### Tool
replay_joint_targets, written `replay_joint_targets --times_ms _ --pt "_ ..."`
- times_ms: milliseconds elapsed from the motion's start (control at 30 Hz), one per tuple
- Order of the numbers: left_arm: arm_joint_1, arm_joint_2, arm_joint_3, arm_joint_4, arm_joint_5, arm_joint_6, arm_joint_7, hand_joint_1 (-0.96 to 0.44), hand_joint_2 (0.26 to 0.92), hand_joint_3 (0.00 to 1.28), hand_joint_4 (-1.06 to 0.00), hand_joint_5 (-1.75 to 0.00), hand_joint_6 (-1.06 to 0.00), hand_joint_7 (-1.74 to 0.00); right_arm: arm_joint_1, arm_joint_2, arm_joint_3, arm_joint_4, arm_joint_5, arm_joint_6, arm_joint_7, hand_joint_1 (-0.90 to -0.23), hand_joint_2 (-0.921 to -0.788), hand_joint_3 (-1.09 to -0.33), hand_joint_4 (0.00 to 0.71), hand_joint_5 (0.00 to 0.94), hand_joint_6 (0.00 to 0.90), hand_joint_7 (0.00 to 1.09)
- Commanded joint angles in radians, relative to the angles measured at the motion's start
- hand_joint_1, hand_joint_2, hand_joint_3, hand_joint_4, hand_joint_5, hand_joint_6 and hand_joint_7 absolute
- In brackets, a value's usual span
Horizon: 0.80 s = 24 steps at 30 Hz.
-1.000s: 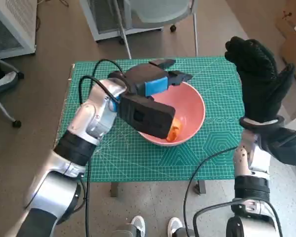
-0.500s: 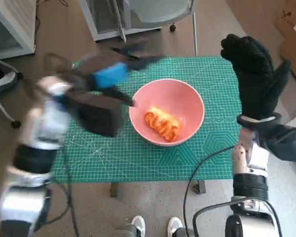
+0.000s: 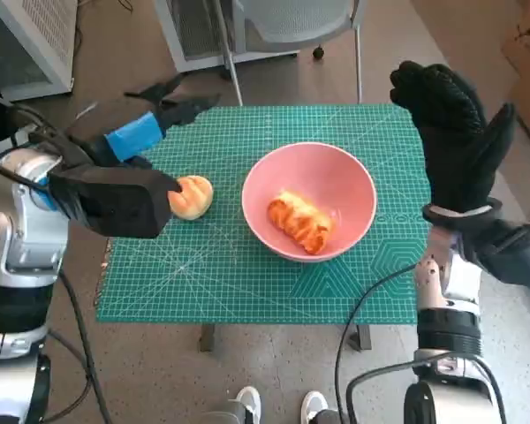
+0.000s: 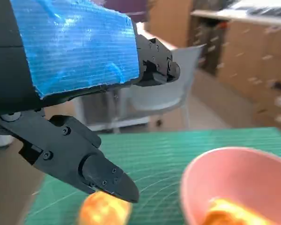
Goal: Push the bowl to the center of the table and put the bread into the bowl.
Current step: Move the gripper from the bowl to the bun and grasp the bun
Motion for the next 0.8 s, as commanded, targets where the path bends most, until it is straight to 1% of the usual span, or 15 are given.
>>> replay_joint_targets --times_ms 33,100,333,667,800 --pt "0.016 -0.001 -0.013 -0.013 0.005 0.011 -0.003 -0.13 0.685 0.00 0.00 0.00 -0.20 0.00 -0.002 -0.004 -0.003 0.033 -0.001 -0.001 0.015 -0.646 -0.921 -0.566 0.337 0.003 0.384 0.01" --pt "0.017 -0.004 -0.015 -0.009 0.006 0.011 -0.001 -0.13 0.685 0.00 0.00 0.00 -0.20 0.00 -0.005 -0.005 -0.005 0.039 0.001 -0.003 0.019 -0.647 -0.921 -0.565 0.338 0.003 0.384 0.01" --pt "-0.003 -0.023 -0.062 0.080 0.034 -0.002 0.018 -0.13 0.687 0.00 0.00 0.00 -0.20 0.00 -0.019 -0.010 -0.006 0.064 0.003 -0.006 0.038 -0.655 -0.921 -0.562 0.336 0.001 0.385 0.01" --pt "-0.047 -0.065 -0.120 0.201 0.081 -0.019 0.049 -0.18 0.691 0.00 0.00 0.00 -0.19 0.00 -0.024 -0.015 -0.014 0.076 0.006 -0.005 0.058 -0.667 -0.921 -0.561 0.335 0.000 0.385 0.01" --pt "-0.083 -0.110 -0.157 0.336 0.109 -0.024 0.088 -0.19 0.695 0.00 0.00 0.00 -0.19 0.00 -0.019 -0.018 -0.017 0.066 0.007 0.005 0.062 -0.666 -0.921 -0.562 0.335 0.000 0.385 0.01"
